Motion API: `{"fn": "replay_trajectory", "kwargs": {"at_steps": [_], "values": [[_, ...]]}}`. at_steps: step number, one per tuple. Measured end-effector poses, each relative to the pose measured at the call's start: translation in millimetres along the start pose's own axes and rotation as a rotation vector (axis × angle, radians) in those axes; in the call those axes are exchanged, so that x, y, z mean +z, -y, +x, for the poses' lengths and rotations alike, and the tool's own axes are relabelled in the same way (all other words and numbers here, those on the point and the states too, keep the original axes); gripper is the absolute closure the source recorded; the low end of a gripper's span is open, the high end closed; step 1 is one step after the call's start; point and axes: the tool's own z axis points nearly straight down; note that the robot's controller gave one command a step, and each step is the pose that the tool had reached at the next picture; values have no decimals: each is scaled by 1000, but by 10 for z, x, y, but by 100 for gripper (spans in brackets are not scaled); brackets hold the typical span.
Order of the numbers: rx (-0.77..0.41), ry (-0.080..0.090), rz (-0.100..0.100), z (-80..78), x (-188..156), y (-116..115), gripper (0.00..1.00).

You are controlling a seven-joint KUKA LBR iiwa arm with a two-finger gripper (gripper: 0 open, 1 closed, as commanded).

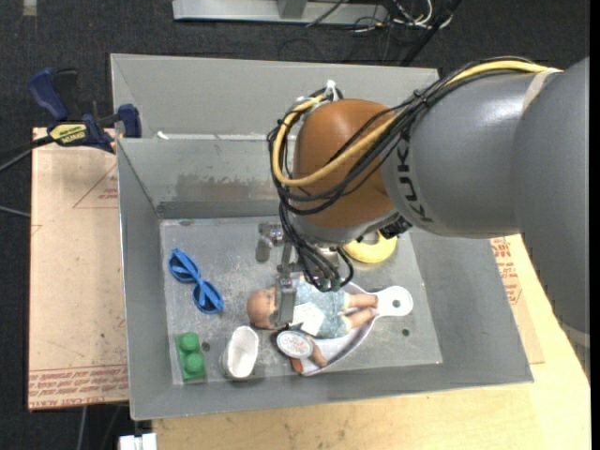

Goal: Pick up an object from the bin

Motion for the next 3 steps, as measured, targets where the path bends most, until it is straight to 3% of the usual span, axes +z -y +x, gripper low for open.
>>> {"fn": "replay_trajectory", "kwargs": {"at_steps": [1,2,3], "values": [[-206,-5,-6,-52,718,381,100],[-206,-5,-7,-52,718,381,100],[-173,-1,-8,-27,-708,298,100]]}}
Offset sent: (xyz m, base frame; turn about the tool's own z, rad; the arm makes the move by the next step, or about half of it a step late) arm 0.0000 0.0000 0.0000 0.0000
